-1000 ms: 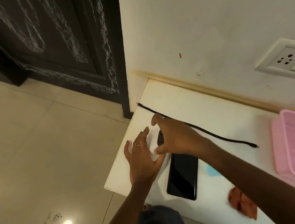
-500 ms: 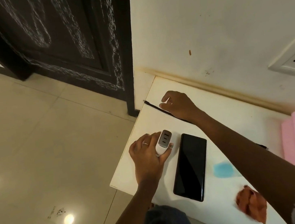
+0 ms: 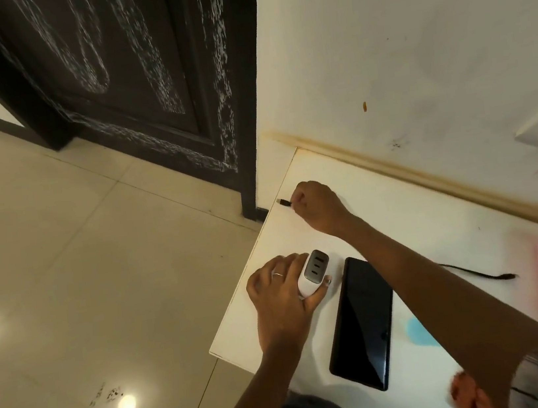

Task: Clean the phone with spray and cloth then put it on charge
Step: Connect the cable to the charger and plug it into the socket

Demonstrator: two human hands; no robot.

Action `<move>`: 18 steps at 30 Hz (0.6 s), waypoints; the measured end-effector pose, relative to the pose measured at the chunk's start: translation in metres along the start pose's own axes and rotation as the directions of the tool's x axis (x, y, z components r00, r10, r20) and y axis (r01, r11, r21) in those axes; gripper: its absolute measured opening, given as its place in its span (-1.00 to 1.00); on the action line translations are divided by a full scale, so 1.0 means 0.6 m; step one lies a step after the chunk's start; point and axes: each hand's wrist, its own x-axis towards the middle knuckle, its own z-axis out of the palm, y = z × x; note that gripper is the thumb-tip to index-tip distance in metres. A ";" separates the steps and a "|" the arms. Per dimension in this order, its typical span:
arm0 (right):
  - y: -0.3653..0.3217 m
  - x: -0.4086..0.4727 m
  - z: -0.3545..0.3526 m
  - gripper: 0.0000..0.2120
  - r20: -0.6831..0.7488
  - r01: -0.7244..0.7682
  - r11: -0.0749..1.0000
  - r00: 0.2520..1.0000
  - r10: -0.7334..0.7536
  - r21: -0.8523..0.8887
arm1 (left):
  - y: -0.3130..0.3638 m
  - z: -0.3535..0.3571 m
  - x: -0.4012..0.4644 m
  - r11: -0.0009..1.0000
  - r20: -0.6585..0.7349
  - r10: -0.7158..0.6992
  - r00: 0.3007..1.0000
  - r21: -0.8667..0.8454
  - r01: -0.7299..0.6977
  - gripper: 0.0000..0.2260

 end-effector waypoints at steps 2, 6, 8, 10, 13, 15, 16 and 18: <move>0.000 -0.013 -0.030 -0.91 0.012 -0.079 0.971 0.997 0.078 0.224 | 0.000 -0.001 0.000 1.000 0.010 -0.002 1.000 0.004 0.002 -0.35; -0.004 -0.055 -0.107 -0.92 0.071 -0.166 0.873 0.986 0.151 0.458 | 0.001 -0.002 -0.001 1.000 0.003 0.017 1.000 0.013 -0.017 -0.39; -0.009 -0.085 -0.136 -0.91 0.080 -0.130 0.894 0.991 0.106 0.430 | 0.001 -0.003 -0.001 1.000 -0.005 0.016 1.000 0.001 -0.016 -0.39; -0.015 -0.118 -0.153 -0.91 0.091 -0.100 0.914 0.993 0.069 0.393 | 0.001 -0.003 -0.001 1.000 0.003 0.014 1.000 0.000 -0.014 -0.37; -0.023 -0.164 -0.162 -0.95 0.099 -0.050 0.958 0.995 0.023 0.283 | 0.000 -0.003 -0.001 1.000 0.010 0.009 1.000 -0.010 -0.009 -0.38; -0.028 -0.186 -0.157 -0.95 0.113 -0.015 0.985 0.994 -0.004 0.172 | 0.000 -0.002 -0.001 1.000 0.019 0.005 1.000 -0.010 -0.004 -0.38; -0.030 -0.195 -0.151 -0.93 0.120 -0.002 0.992 0.993 -0.013 0.123 | 0.000 -0.002 -0.001 1.000 0.021 0.007 1.000 -0.006 -0.007 -0.38; -0.034 -0.207 -0.138 -0.89 0.143 0.021 0.999 0.989 -0.026 0.034 | 0.000 -0.002 -0.002 1.000 0.014 0.023 1.000 0.009 -0.023 -0.39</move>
